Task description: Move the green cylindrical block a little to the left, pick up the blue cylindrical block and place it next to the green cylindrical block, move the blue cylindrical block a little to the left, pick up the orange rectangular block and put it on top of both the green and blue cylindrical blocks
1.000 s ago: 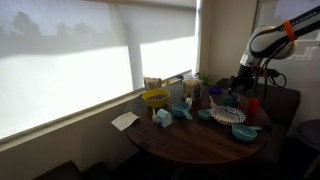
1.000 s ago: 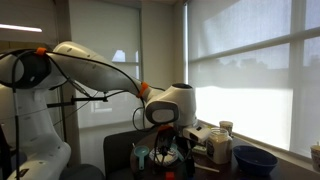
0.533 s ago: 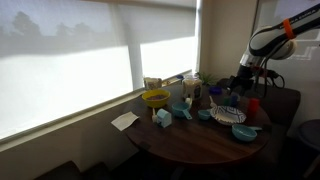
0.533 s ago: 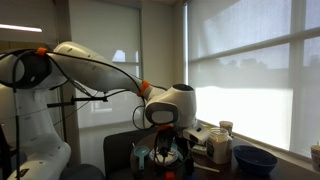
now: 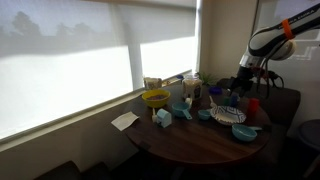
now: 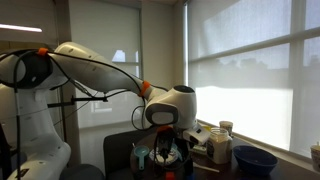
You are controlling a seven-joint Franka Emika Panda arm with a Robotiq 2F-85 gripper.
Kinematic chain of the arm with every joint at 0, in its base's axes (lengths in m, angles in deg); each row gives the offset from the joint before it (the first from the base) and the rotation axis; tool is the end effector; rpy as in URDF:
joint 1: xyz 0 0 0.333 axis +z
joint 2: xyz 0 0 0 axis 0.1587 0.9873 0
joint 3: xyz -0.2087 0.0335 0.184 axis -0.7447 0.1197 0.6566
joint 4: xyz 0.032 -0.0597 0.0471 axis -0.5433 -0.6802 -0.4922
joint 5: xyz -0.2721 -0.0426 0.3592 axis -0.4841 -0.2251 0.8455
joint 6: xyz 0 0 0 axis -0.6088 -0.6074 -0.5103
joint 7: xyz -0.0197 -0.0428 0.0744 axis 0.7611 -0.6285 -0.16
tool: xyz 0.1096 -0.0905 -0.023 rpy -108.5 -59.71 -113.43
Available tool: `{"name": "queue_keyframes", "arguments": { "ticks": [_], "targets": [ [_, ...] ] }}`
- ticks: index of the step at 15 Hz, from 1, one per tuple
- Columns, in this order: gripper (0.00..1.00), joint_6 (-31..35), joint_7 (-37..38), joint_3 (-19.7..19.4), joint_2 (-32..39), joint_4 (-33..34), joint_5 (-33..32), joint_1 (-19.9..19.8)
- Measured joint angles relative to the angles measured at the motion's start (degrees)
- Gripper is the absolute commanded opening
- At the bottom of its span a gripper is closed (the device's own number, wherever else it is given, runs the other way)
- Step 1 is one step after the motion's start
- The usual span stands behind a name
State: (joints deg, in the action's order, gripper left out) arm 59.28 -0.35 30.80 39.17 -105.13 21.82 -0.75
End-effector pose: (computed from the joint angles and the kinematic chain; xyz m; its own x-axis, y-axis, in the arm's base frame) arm 0.5287 -0.1713 0.3188 0.8864 -0.4564 0.0777 -0.4242 -0.8679 -0.2583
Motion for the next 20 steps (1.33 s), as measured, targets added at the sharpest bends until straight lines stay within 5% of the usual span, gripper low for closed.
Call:
{"name": "queue_keyframes", "arguments": {
  "ticks": [20],
  "targets": [
    [1.0, 1.46, -6.74, -0.01, 0.04, -0.93, 2.49, 0.64]
  ]
}}
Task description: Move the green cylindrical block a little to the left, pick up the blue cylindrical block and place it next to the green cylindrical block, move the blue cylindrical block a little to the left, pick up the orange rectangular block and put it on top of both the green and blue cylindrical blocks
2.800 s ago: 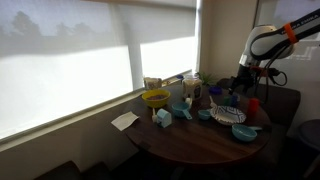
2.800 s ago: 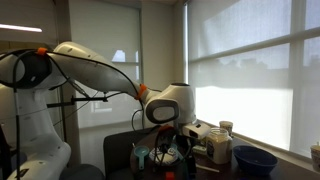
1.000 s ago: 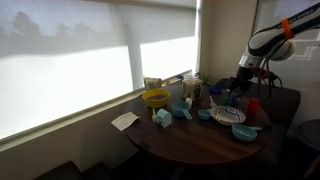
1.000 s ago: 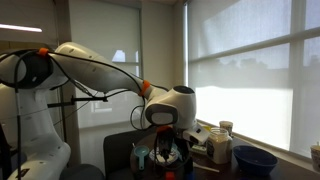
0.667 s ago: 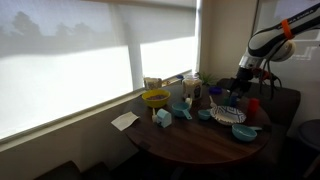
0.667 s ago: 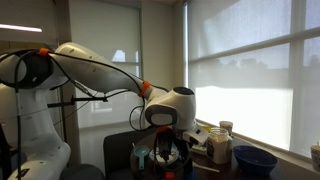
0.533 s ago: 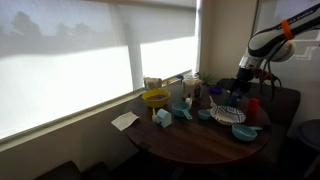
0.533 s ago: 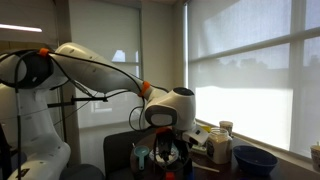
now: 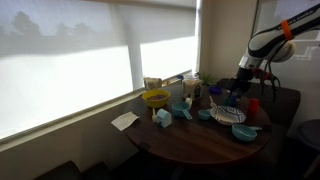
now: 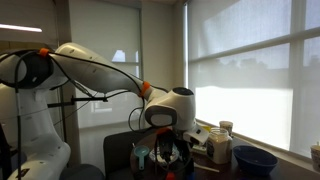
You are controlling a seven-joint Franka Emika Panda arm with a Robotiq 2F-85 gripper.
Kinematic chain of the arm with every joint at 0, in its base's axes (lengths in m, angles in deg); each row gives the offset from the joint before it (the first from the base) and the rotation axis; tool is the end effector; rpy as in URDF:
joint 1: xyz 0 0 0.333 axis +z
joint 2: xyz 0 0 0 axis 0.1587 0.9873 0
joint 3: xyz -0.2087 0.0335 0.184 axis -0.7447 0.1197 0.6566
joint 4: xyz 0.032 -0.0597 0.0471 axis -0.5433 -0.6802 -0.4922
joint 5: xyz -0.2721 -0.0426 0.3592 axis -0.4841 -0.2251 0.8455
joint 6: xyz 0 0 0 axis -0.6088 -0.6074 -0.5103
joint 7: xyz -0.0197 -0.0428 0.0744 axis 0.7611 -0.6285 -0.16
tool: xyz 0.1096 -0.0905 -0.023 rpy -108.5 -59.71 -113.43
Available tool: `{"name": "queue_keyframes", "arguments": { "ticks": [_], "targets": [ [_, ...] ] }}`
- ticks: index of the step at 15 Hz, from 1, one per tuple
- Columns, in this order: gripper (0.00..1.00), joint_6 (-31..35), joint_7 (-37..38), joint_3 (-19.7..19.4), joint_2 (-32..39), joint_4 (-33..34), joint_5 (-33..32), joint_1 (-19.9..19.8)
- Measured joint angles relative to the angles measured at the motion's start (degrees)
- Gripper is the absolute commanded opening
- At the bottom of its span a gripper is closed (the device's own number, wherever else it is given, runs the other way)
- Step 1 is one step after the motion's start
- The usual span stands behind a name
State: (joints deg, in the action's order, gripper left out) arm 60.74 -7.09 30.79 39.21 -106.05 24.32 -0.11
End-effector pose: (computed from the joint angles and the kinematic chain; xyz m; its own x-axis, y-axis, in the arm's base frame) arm 0.5299 -0.1638 0.3131 0.9211 -0.3725 0.1130 -0.3305 -0.9018 -0.2785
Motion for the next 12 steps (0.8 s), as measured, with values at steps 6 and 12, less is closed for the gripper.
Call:
{"name": "queue_keyframes", "arguments": {
  "ticks": [6, 12],
  "targets": [
    [1.0, 2.04, -0.98, 0.0, 0.51, -0.17, -0.24, 0.0],
    [1.0, 2.91, -2.25, 0.01, 1.29, -0.3, -0.23, 0.15]
  ]
}}
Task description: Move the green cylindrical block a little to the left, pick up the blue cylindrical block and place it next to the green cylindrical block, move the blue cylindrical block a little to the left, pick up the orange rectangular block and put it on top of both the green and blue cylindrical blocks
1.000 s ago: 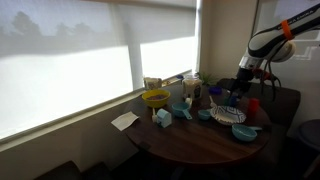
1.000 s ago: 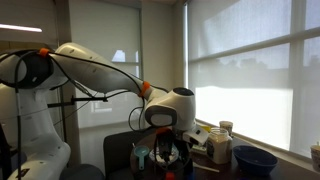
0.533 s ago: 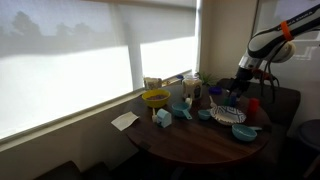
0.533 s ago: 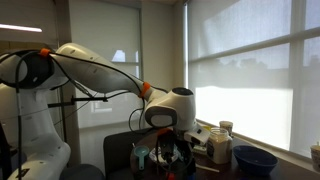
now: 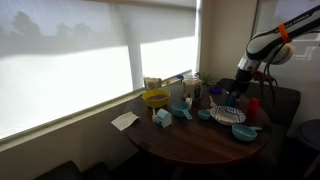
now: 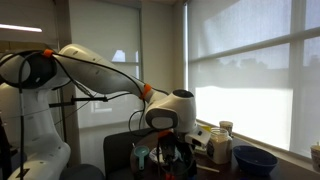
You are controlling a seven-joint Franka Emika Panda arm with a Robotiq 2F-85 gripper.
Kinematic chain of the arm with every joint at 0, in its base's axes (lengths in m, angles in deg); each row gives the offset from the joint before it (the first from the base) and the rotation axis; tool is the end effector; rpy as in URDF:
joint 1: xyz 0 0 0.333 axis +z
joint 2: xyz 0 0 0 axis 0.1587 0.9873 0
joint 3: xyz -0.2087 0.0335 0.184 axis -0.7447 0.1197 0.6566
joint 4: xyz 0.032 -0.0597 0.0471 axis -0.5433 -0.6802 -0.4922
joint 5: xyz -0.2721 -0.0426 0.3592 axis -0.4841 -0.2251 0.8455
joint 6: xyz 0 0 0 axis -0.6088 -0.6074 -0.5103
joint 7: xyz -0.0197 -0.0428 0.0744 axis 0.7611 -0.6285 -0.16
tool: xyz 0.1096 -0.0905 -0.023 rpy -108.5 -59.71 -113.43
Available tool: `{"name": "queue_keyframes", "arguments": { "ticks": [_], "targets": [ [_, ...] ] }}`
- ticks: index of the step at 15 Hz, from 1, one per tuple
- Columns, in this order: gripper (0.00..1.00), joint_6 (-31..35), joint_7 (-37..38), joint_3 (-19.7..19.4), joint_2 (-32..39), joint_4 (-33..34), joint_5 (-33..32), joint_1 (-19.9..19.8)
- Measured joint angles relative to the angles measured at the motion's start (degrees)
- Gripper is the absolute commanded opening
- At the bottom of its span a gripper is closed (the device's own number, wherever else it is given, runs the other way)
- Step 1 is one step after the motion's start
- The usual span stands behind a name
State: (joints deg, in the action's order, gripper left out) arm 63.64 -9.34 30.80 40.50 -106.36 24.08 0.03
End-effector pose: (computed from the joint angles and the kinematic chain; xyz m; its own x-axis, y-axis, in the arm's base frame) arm 0.5333 -0.1665 0.3027 0.9284 -0.3426 0.1441 -0.2991 -0.9188 -0.2577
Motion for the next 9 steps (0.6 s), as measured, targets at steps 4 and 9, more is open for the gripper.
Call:
{"name": "queue_keyframes", "arguments": {
  "ticks": [4, 9],
  "targets": [
    [1.0, 0.12, -0.74, 0.0, 0.05, 0.0, 0.06, 0.31],
    [1.0, 0.26, -1.76, 0.0, 0.05, 0.0, 0.11, 0.74]
  ]
}}
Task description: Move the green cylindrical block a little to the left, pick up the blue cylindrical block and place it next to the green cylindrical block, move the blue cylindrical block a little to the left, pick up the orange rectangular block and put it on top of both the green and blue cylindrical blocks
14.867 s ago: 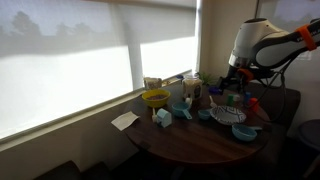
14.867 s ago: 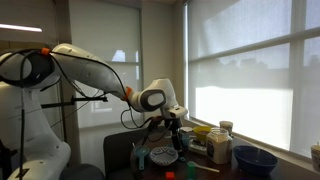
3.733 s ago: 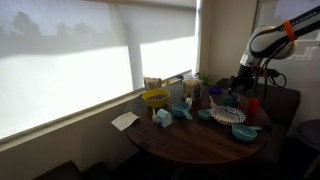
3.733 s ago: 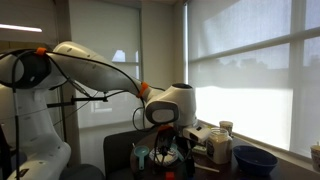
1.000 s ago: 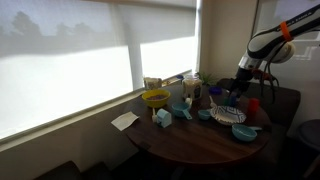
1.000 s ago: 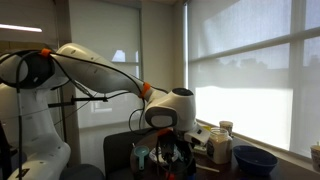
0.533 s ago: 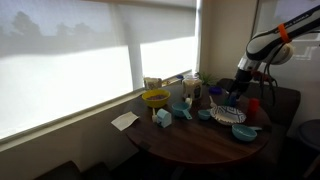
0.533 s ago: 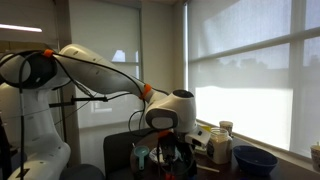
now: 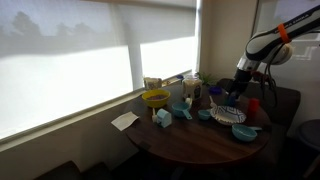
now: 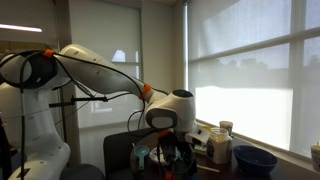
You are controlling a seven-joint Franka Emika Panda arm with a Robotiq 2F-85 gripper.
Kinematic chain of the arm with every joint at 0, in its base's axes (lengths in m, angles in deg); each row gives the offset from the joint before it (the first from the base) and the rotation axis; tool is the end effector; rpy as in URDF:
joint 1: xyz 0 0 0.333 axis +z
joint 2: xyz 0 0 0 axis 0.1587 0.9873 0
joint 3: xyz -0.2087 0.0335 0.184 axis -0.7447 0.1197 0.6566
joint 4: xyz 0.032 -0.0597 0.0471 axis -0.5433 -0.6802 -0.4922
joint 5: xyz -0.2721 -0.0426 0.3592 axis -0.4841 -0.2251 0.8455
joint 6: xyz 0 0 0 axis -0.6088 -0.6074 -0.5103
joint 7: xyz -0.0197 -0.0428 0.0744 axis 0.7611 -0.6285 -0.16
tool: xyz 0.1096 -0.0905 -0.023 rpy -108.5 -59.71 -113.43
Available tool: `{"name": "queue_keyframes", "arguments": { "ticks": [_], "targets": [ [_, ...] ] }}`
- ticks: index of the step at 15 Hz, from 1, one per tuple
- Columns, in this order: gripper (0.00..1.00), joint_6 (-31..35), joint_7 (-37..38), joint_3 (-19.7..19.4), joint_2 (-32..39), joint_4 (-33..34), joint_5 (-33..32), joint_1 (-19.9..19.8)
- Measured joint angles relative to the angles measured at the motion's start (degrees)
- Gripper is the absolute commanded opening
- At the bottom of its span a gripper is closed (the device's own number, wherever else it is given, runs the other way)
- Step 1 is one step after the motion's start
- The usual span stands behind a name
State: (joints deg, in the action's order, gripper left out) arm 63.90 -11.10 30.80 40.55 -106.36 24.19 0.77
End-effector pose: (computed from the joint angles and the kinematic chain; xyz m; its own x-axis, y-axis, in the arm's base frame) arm 0.5359 -0.1600 0.3027 0.9398 -0.3043 0.1553 -0.2598 -0.9318 -0.2536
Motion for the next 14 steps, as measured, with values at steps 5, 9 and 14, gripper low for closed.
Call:
{"name": "queue_keyframes", "arguments": {
  "ticks": [5, 9, 14],
  "targets": [
    [1.0, 0.0, -0.52, 0.0, 0.02, 0.0, 0.0, 0.23],
    [1.0, 0.01, -0.61, 0.0, 0.02, 0.01, 0.01, 0.23],
    [1.0, 0.01, -0.64, -0.02, 0.06, 0.09, 0.06, 0.23]
  ]
}}
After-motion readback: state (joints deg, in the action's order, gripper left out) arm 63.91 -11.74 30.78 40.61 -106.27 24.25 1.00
